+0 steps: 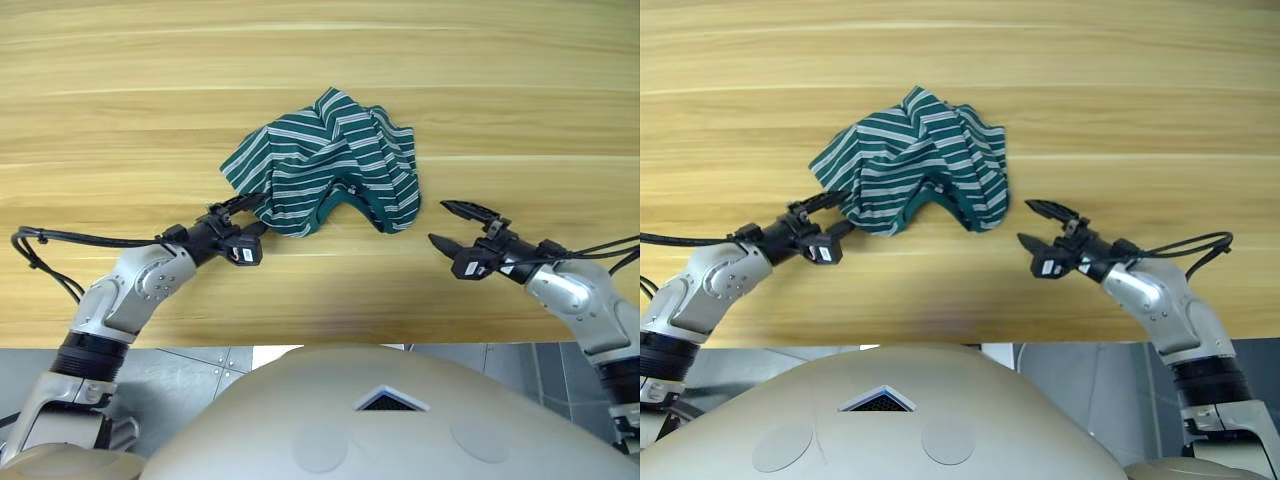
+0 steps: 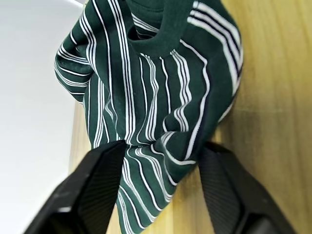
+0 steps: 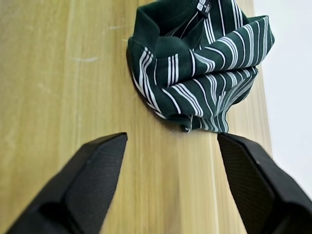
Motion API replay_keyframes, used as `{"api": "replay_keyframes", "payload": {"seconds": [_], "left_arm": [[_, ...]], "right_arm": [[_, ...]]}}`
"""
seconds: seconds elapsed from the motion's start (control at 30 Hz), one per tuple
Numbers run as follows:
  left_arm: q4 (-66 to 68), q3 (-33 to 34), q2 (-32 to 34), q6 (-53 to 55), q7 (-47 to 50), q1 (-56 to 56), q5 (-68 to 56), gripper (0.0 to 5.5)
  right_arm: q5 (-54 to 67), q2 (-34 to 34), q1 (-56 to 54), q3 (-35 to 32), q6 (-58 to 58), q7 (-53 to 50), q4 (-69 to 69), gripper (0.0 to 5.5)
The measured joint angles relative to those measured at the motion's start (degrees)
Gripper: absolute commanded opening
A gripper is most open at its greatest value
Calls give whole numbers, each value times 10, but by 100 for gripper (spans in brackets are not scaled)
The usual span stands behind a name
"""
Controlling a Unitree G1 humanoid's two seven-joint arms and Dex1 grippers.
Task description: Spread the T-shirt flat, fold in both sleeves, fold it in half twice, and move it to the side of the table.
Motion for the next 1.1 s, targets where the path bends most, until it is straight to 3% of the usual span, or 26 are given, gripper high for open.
{"api": "replay_keyframes", "payload": {"seconds": [0.47,1.07,1.1], "left_arm": [[-10,-9,-2,13,5,8,0,5],[-15,-14,-22,29,40,7,13,1],[-14,-15,-23,29,42,5,13,0]], "right_arm": [[-12,17,-44,38,-31,0,24,340],[-40,41,-132,74,-57,-52,124,340],[-40,41,-132,76,-58,-55,126,323]]}}
